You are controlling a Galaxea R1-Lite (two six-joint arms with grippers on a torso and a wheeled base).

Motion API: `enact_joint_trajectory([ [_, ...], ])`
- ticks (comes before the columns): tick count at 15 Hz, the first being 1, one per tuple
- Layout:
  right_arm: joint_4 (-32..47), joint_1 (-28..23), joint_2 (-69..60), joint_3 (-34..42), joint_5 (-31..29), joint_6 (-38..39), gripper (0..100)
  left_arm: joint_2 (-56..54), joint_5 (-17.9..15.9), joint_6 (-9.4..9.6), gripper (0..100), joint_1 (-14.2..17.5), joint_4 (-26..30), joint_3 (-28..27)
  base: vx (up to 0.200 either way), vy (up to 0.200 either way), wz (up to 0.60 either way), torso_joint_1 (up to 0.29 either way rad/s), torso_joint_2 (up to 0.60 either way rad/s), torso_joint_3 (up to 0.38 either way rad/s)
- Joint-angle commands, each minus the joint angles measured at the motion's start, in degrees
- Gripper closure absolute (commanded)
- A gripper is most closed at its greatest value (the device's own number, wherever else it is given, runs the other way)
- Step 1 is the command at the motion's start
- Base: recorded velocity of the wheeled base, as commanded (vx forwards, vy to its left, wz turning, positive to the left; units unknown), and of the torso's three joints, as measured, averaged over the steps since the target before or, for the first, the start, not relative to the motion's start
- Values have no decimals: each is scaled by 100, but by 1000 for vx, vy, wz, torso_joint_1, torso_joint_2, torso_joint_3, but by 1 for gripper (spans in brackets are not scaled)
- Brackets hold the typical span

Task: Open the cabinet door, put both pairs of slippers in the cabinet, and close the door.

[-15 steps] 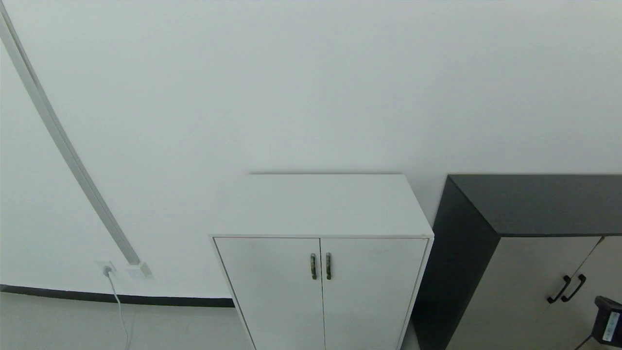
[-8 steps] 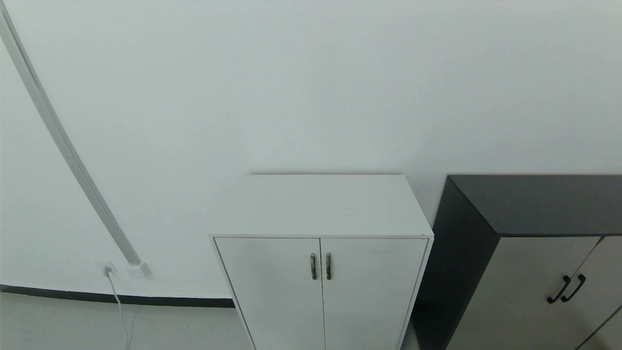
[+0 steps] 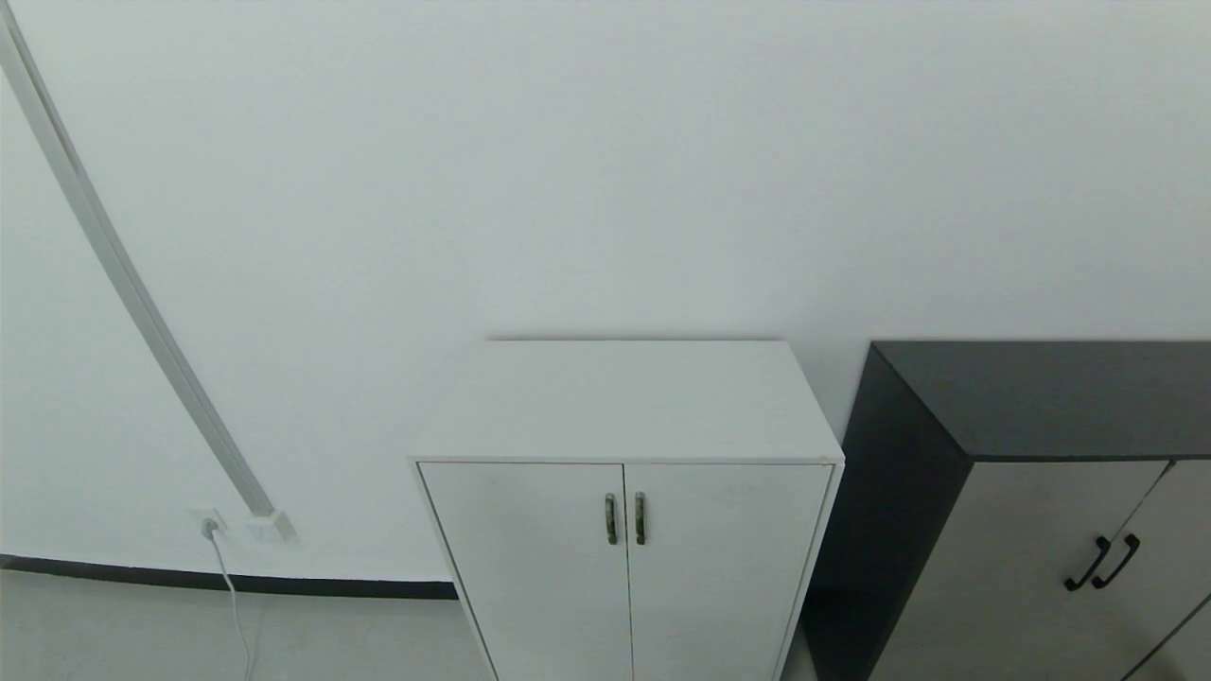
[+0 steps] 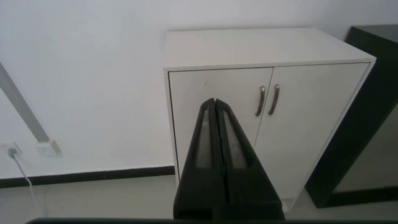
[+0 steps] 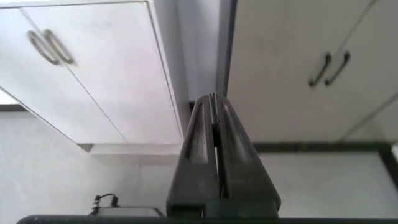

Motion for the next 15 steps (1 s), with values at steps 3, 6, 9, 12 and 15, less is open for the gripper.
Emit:
enact_joint_trajectory([
  [3,-14,-117,-403,38,44,-68,100,7,1,2,100,0,0,1,0,0,0,0,0,0],
  [6,-14,-319,-833,38,53,-68,100,7,1,2,100,0,0,1,0,0,0,0,0,0],
  [9,-14,-319,-1361,38,53,-68,100,7,1,2,100,9,0,1,0,0,0,0,0,0],
  [12,-32,-310,-1651,46,9,-33,100,7,1,2,100,0,0,1,0,0,0,0,0,0],
  [15,-67,-310,-1651,46,-105,380,100,7,1,-7,100,0,0,1,0,0,0,0,0,0],
])
